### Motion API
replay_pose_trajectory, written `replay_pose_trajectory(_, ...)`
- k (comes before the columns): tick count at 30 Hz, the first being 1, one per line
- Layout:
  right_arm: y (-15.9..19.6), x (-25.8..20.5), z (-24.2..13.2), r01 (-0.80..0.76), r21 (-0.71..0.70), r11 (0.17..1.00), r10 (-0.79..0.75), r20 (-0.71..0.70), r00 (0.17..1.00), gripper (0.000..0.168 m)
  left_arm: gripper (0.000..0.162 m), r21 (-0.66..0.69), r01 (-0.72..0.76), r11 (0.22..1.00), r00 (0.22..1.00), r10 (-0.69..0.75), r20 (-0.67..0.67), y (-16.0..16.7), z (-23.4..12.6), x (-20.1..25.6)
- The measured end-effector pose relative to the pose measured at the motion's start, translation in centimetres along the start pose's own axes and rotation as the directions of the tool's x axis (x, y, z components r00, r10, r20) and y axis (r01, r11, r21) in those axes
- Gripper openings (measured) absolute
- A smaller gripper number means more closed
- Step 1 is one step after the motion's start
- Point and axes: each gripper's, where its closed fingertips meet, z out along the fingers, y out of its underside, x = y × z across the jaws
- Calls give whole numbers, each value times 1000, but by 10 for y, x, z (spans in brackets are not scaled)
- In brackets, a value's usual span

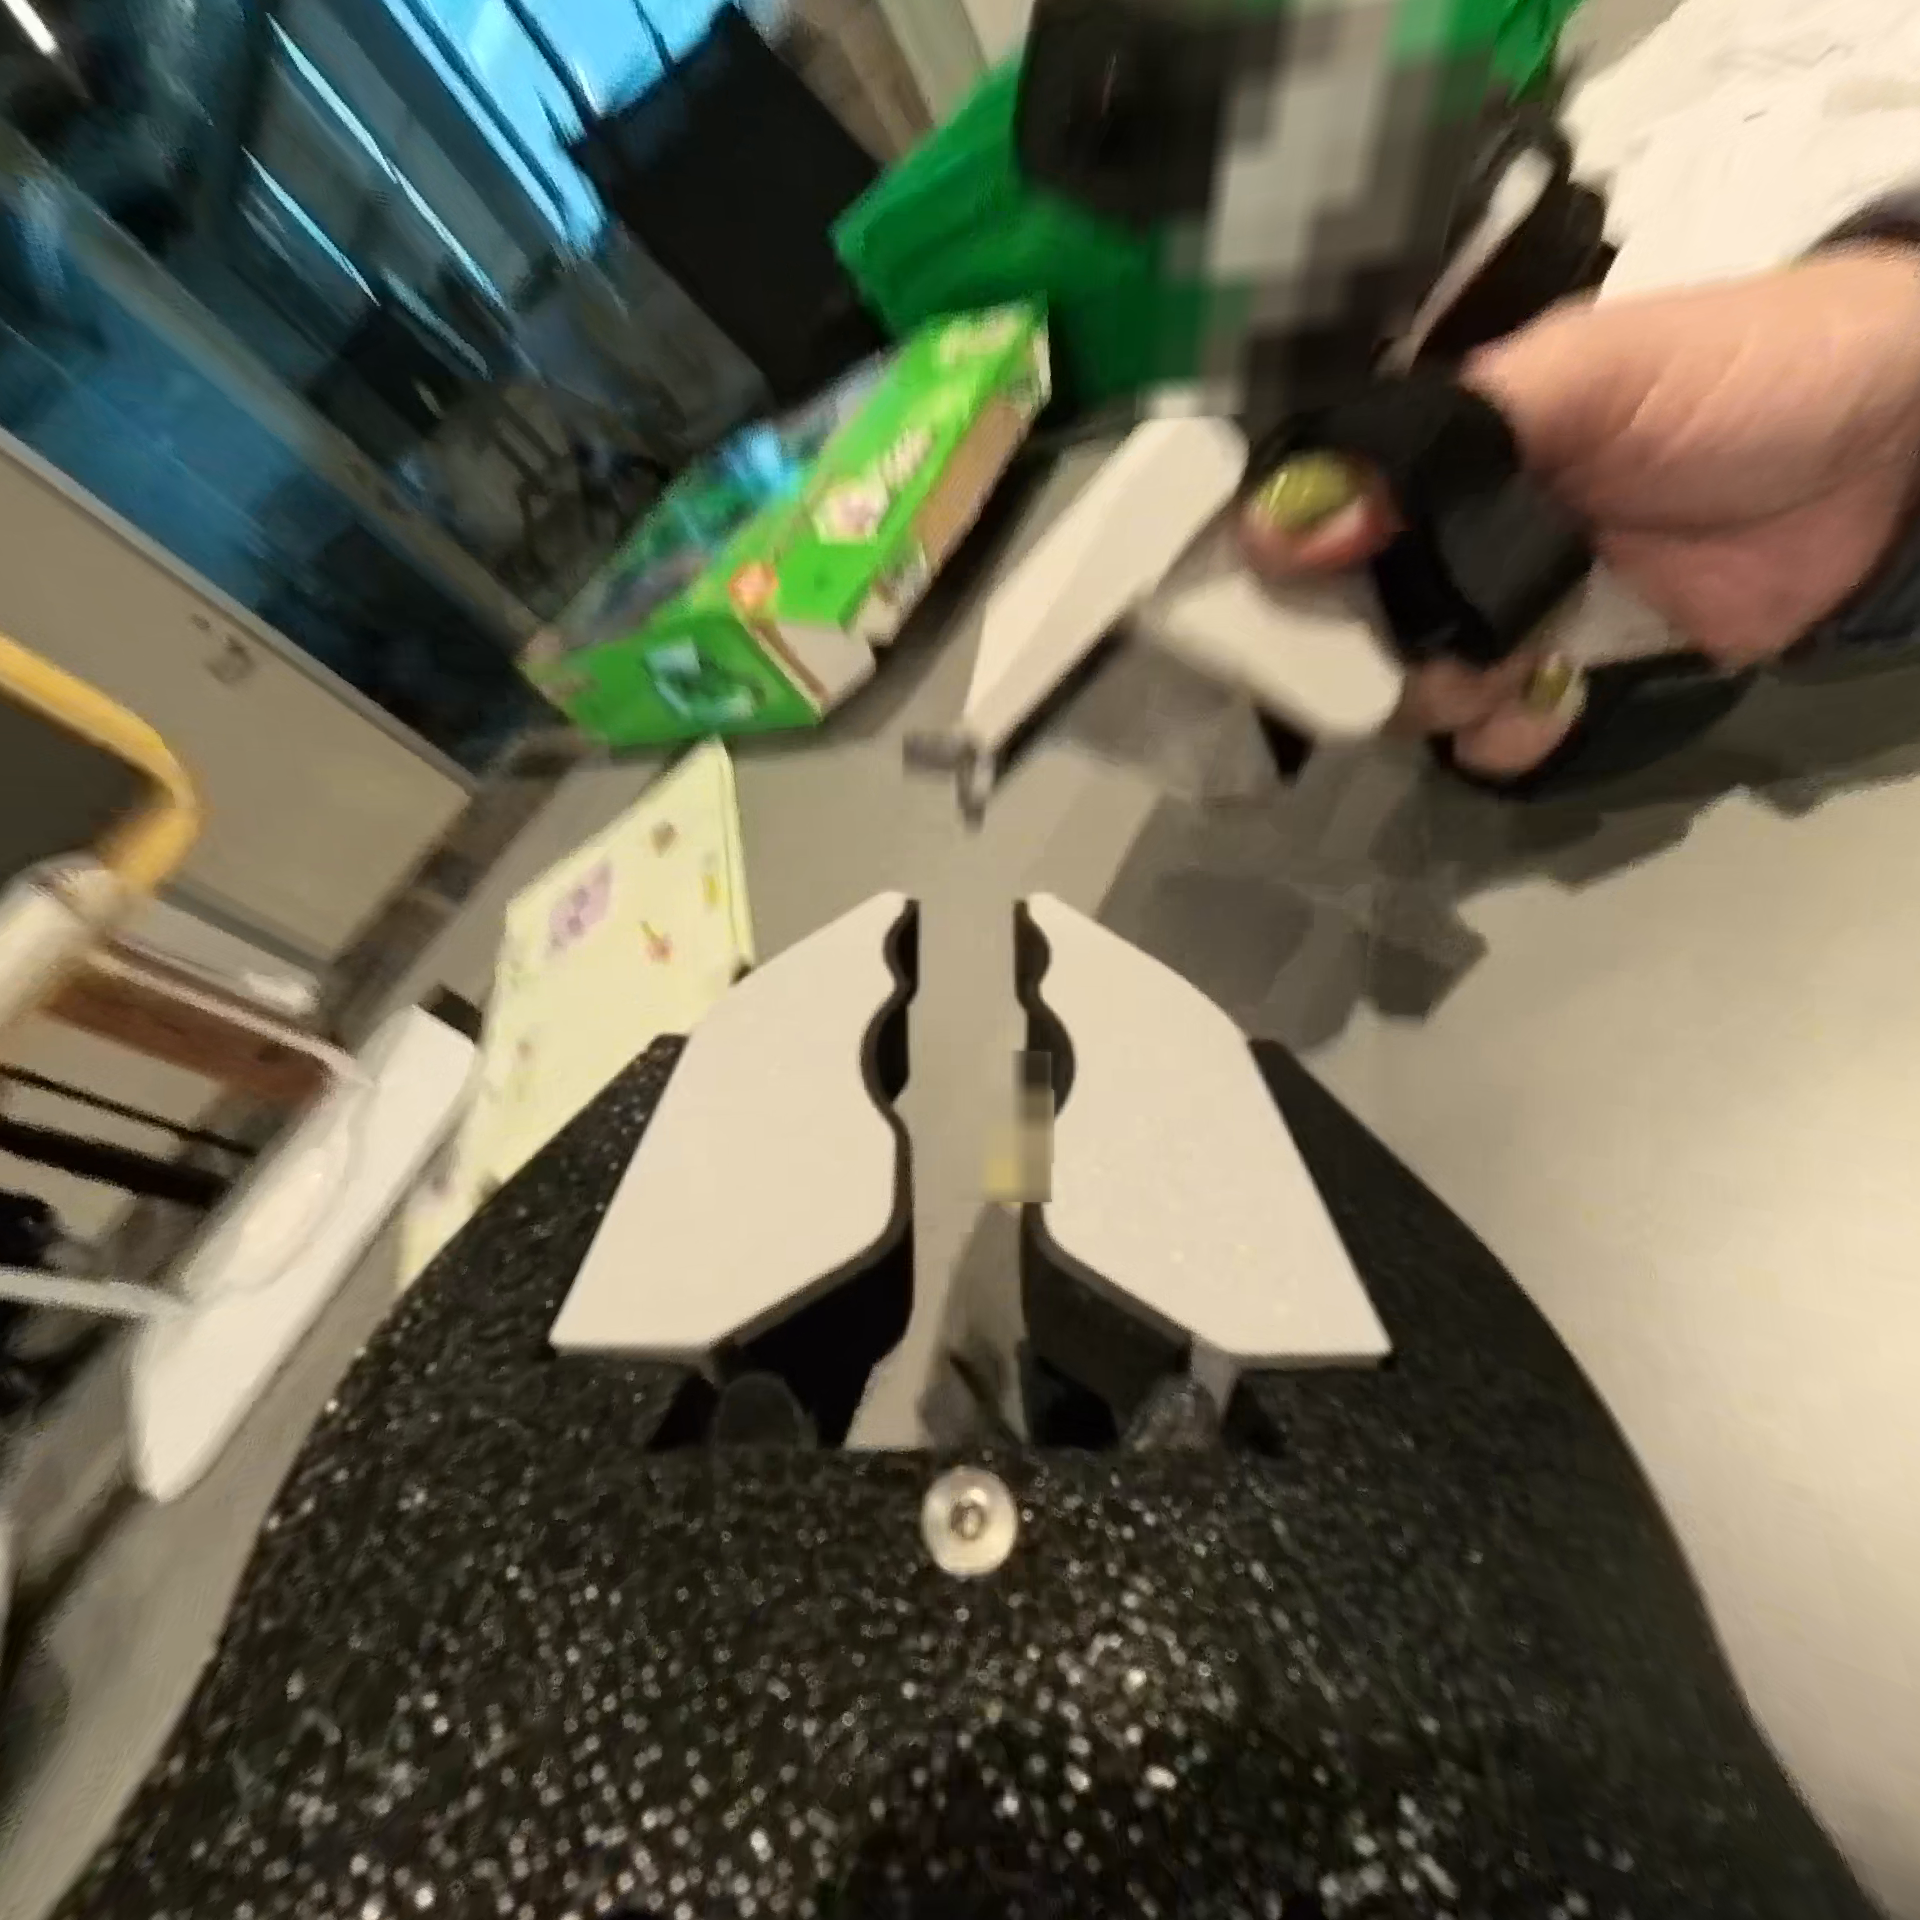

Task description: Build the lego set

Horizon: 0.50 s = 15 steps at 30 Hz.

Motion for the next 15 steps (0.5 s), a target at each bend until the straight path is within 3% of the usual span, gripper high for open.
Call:
replay_pose_trajectory(3, -4, 7, -7, 45, 2, 999, -45, -64, 997, 15, 20, -86, 178, 980, 976, -187, -112, 20, -2, 6)
replay_pose_trajectory(6, -5, 11, -11, 92, -27, 995, -94, -113, 989, 15, 25, -212, 304, 929, 936, -332, -113, 44, -2, 3)
replay_pose_trajectory(15, 12, 18, -5, 159, -150, 976, -185, -180, 966, 15, 30, -451, 229, 862, 936, -323, -142, 83, 2, 20)
